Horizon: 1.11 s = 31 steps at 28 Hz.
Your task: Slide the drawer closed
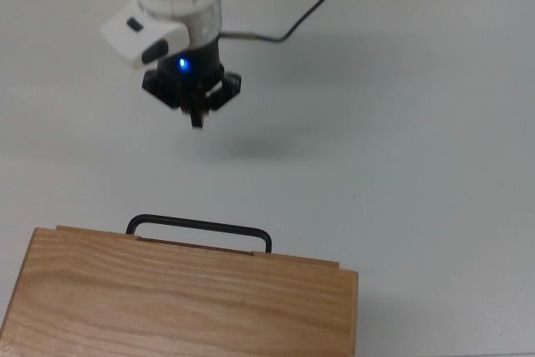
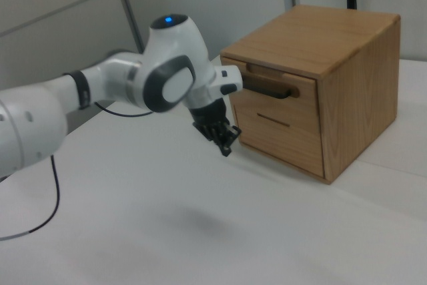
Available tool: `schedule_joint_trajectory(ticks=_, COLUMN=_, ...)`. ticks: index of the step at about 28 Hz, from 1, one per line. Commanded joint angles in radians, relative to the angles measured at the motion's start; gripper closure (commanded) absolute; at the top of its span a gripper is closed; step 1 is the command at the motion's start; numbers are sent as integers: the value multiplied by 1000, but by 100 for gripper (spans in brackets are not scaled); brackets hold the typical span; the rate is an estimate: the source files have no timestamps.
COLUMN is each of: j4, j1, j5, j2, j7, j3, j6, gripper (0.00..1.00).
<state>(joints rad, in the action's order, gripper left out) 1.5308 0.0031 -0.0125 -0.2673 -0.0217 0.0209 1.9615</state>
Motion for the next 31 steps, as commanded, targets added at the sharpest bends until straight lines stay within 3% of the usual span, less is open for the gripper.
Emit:
schedule_joint_trajectory(ticks=1, j4=57, j1=0, j5=-17, j2=129, j7=57, j3=-4, j6=-174, gripper=100)
schedule_joint_trajectory(ticks=8, j4=92, j1=0, j5=-14, j2=246, j7=46, j3=-6, j6=-296, gripper=100)
schedule_joint_trajectory(ticks=12, j4=186, j1=2, j5=-14, j2=338, j7=48, j3=-6, j6=-302, gripper=100)
schedule_joint_trajectory(ticks=17, j4=206, j1=3, j5=-14, j2=361, j7=48, j3=-2, j6=-325, gripper=96)
schedule_joint_trajectory(ticks=18, j4=206, j1=3, j5=-14, j2=361, j7=46, j3=-1, j6=-328, gripper=90)
schedule_joint_trajectory(ticks=20, j4=206, j1=3, j5=-14, j2=361, j7=46, j3=-1, j6=-329, gripper=68)
schedule_joint_trajectory(ticks=24, j4=201, j1=2, j5=-14, j2=359, j7=48, j3=-1, j6=-329, gripper=59)
schedule_joint_trajectory(ticks=25, j4=201, j1=2, j5=-14, j2=358, j7=49, j3=-2, j6=-326, gripper=25)
schedule_joint_trajectory(ticks=26, j4=201, j1=2, j5=-14, j2=358, j7=48, j3=-2, j6=-325, gripper=0)
schedule_joint_trajectory(ticks=31, j4=200, j1=2, j5=-15, j2=352, j7=49, j3=-2, j6=-317, gripper=0)
